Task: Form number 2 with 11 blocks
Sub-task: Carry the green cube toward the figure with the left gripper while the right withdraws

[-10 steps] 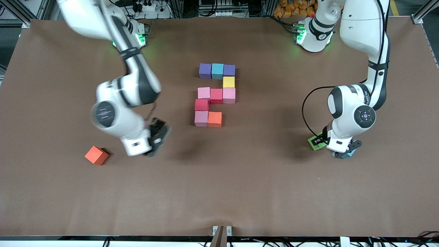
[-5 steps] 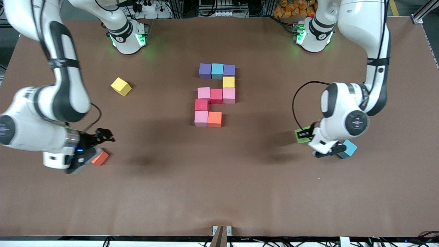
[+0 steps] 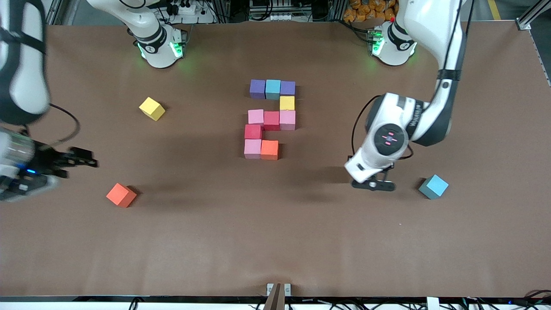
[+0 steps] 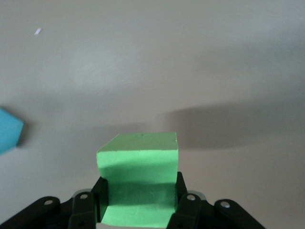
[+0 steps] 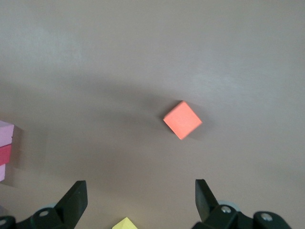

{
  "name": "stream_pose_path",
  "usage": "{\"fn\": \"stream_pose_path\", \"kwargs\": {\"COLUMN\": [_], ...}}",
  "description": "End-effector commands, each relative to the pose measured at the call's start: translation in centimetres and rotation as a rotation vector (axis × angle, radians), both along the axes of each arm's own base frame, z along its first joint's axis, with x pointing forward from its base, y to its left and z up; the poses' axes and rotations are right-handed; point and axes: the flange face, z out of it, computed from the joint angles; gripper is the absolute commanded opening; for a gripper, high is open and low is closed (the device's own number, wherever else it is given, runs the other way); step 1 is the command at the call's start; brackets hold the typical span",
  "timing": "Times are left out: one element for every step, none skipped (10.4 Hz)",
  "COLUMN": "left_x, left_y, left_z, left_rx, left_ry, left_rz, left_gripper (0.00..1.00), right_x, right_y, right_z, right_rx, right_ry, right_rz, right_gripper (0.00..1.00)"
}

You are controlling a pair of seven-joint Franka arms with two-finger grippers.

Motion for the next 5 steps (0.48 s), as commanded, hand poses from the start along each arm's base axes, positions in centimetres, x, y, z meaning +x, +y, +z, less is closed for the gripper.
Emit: {"fn": "stream_pose_path", "kwargs": {"left_x": [-0.1, -0.3, -0.7, -1.3, -1.9], "left_y": [-2.8, -3.9, -5.3, -6.6, -7.8], "left_z": [0.7, 0.2, -0.2, -0.3, -0.5], "left_rx": [-0.021, -0.047, -0.07, -0.086, -0.098], "left_ry": [-0.038, -0.049, -0.049, -0.046, -0.041], "left_rz": [-0.243, -0.363, -0.475, -0.551, -0.628], "left_gripper": [0.0, 0.0, 0.0, 0.0, 0.0], "right_x": [-2.6, -3.5, -4.2, -4.4, -4.7], "right_y": [-1.1, -0.7, -0.2, 2.0, 3.7], "right_z": [3.5, 4.5, 5.3, 6.2, 7.0], "right_rx": [0.0, 0.003, -0.022, -0.046, -0.076], "right_ry": [0.026, 0.057, 0.073, 0.064, 0.052], "right_rz": [-0.143, -0.224, -0.276, -0.262, -0.254], "right_gripper": [1.0, 1.0, 1.0, 1.0, 1.0]}}
